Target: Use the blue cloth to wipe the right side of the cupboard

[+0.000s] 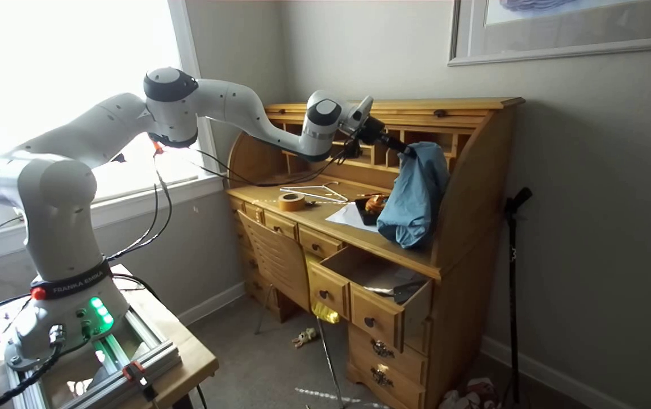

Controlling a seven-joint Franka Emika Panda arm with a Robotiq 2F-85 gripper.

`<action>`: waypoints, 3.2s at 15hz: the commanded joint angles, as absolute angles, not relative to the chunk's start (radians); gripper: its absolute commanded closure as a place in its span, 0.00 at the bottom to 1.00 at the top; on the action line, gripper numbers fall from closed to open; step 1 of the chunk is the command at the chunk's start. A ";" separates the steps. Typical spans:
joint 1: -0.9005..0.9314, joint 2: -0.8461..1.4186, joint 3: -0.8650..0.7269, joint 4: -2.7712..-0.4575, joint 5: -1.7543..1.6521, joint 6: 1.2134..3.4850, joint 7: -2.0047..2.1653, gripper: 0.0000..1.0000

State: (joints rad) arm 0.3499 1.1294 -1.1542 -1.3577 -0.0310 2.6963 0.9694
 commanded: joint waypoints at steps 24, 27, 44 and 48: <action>-0.004 1.057 -0.759 -1.284 0.000 2.688 0.701 0.99; 0.015 1.075 -0.785 -1.297 -0.026 2.675 0.739 0.95; -0.120 1.243 -0.815 -1.023 -0.017 2.726 0.918 0.99; -0.081 1.219 -0.889 -0.999 -0.025 2.715 1.001 0.99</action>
State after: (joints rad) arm -0.0868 1.1925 -0.8376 -1.1028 -0.0279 2.6807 0.9210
